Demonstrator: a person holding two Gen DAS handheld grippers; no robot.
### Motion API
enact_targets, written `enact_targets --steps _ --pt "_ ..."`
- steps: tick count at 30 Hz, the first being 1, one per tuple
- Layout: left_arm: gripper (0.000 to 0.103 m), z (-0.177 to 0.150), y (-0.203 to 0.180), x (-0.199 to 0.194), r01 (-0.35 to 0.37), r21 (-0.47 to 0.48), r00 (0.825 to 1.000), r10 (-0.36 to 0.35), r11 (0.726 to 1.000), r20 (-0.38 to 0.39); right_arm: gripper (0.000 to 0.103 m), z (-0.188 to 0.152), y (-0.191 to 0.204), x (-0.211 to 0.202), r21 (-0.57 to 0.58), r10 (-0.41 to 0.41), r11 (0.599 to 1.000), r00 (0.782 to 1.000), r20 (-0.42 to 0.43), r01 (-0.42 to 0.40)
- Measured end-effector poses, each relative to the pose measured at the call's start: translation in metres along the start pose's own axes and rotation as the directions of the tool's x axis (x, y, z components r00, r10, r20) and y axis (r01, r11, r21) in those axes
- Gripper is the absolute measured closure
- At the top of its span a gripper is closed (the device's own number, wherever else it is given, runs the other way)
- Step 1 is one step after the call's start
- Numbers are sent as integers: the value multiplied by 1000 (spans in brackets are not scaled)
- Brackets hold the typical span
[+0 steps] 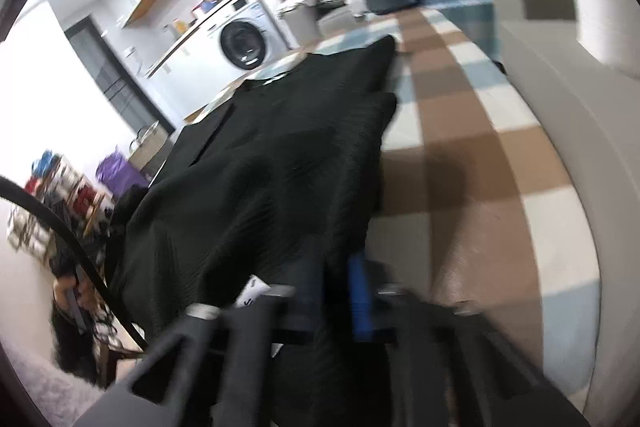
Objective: Fold small clothes
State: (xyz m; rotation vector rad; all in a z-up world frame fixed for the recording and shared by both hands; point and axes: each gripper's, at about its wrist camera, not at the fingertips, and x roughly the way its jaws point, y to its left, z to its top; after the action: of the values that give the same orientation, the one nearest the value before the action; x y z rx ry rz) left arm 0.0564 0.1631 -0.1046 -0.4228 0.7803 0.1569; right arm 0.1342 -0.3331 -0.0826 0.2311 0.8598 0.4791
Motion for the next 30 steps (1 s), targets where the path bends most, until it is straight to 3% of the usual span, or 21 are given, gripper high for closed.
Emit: enact_targets --steps 5,13,17,21,22,23,24,25,26,27,30 --pt "100 20 -5 -14 13 5 997 -13 1000 70 98 18 15 -17 -75 1 997 994 106 7" --pt "101 82 -17 -8 31 15 988 -33 999 153 99 93 12 -35 -50 3 999 951 310 13" --pt "100 110 -14 14 41 2 990 -41 999 134 99 117 0 -15 5 -24 1000 955 296 24" --pt "99 120 -6 50 40 -40 998 -38 998 49 98 119 -21 16 81 -70 995 975 213 54" --pt "98 120 -3 57 33 -54 999 -31 998 32 93 116 -26 21 98 -83 993 976 200 64" --pt "92 118 -2 64 31 -66 999 -31 997 10 91 114 -33 29 123 -91 990 981 171 70" --pt "84 117 0 68 21 -73 1000 -22 997 -10 83 112 -38 33 141 -96 987 984 147 75" --pt "79 114 1 70 6 -76 1000 -7 997 -20 69 110 -43 36 154 -102 985 986 130 82" --pt "68 110 3 70 -13 -80 1000 11 997 -27 63 106 -47 36 167 -109 982 988 111 89" --pt "59 105 5 66 -28 -88 999 26 996 -19 59 100 -50 33 178 -107 980 988 113 86" --pt "50 85 9 50 -53 -100 999 54 994 4 58 82 -52 17 192 -115 977 987 114 92"
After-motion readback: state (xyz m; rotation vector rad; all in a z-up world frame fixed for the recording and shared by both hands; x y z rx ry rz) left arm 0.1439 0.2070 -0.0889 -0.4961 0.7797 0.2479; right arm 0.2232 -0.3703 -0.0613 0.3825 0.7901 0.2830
